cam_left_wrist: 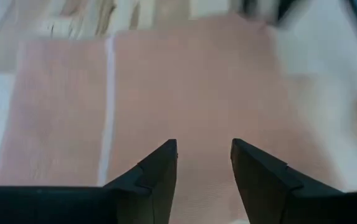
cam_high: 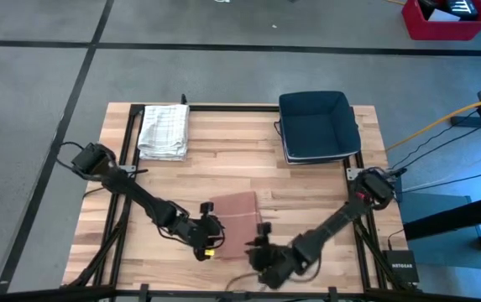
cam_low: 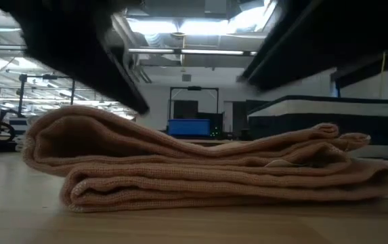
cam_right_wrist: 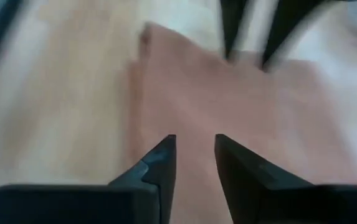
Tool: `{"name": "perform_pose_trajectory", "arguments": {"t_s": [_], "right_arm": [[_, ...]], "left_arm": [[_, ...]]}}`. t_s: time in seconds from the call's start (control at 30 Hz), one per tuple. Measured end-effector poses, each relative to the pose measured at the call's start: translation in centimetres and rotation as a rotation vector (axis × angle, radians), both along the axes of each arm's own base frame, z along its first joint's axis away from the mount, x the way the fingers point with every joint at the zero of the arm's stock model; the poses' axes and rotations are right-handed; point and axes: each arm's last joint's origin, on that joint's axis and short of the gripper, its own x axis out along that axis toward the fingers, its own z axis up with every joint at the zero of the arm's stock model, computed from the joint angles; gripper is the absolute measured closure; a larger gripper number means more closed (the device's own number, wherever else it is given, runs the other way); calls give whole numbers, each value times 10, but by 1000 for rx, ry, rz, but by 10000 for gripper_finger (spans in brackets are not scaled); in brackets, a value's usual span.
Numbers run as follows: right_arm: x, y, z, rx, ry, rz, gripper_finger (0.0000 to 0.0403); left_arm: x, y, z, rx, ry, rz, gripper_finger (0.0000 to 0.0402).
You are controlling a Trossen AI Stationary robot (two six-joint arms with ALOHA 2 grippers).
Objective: Fold towel
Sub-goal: Put the brown towel on the top center of the table
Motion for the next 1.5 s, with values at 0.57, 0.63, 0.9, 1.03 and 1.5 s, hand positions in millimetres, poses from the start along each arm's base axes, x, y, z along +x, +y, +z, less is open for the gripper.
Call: {"name": "perform_pose_trajectory", "arguments": {"t_s": [0.57,0.63,0.9,1.03,1.5], "right_arm": [[-9,-51,-76,442,-184,127,343],[-8,-51,-75,428,-190,128,343],[3,-55,-68,403,-242,55,343],[4,-56,-68,416,-233,53,343],[4,-58,-70,386,-209,84,343]], "left_arm": [[3,14,-30,79,111,33,258],[0,21,-8,58,71,44,258],[-8,82,36,-32,100,189,237],[3,117,25,-127,176,188,197],[34,189,-43,-439,317,-46,166]]}}
